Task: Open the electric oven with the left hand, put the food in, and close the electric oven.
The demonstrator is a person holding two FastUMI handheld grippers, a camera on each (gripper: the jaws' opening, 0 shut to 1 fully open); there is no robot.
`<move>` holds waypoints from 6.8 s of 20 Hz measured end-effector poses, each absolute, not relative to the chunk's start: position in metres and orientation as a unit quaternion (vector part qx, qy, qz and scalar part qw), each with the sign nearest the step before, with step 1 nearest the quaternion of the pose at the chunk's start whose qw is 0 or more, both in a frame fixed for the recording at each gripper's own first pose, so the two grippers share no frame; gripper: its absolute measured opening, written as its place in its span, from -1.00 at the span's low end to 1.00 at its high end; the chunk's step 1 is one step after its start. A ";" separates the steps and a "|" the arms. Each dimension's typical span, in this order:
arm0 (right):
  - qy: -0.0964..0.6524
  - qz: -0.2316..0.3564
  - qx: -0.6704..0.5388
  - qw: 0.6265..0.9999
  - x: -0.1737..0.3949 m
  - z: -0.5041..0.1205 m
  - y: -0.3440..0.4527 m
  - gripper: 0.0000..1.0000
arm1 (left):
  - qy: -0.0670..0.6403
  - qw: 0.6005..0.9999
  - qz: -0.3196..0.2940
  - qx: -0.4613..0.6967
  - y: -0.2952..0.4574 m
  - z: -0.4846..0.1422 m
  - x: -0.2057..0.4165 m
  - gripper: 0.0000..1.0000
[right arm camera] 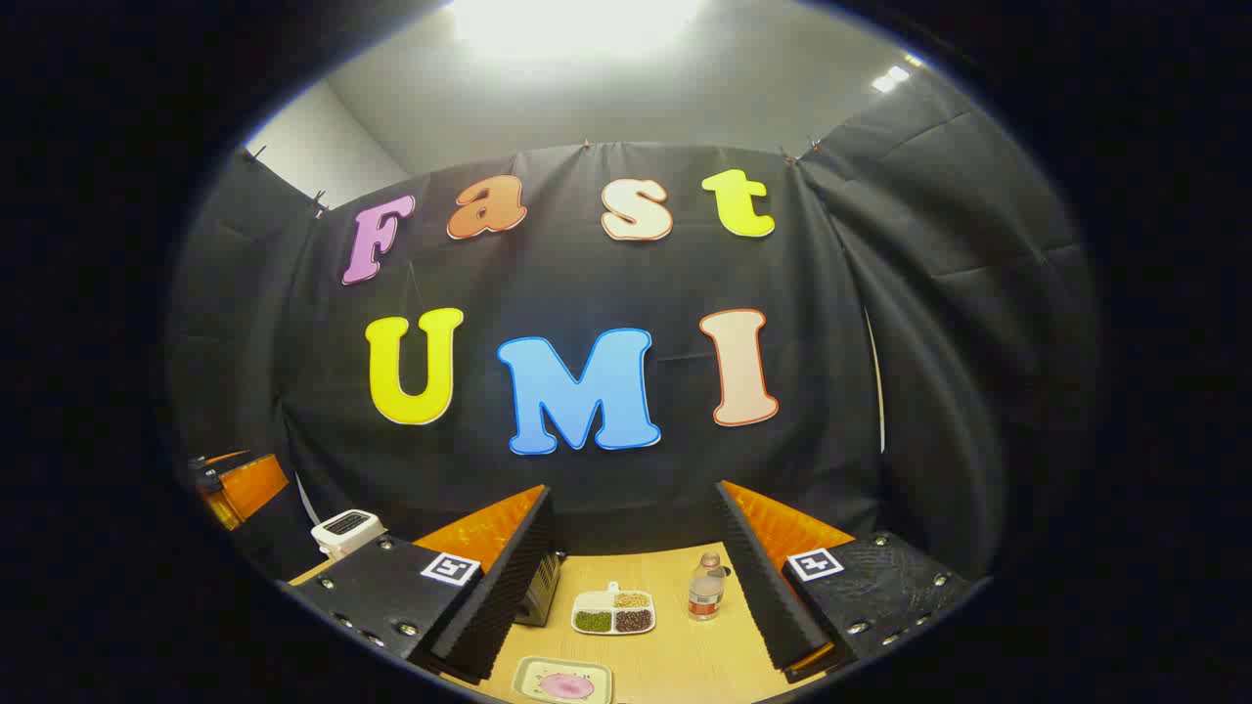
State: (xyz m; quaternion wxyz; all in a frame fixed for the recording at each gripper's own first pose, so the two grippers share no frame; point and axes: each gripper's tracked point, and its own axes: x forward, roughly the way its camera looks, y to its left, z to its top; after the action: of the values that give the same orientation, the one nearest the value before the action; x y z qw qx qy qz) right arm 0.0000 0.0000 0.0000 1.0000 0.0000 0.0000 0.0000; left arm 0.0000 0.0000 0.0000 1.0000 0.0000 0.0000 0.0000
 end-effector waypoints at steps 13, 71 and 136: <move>-0.002 -0.012 -0.008 1.000 0.015 -0.004 0.034 0.96 | -0.002 1.000 -0.019 -0.002 0.046 -0.002 0.041 1.00; 0.127 -0.054 -0.031 0.990 0.004 -0.100 0.035 0.97 | 0.334 0.940 -0.034 0.065 0.110 -0.424 0.063 1.00; 0.534 0.154 0.442 0.704 -0.032 -0.452 0.053 -0.99 | 0.093 0.994 0.044 0.035 0.133 -0.110 -0.001 0.91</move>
State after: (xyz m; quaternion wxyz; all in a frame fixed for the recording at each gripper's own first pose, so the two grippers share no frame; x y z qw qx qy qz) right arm -0.0318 0.0531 -0.4521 0.7037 0.4422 0.5342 0.1544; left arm -0.0010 0.1326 -0.1100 0.9941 0.0347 0.0932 0.0439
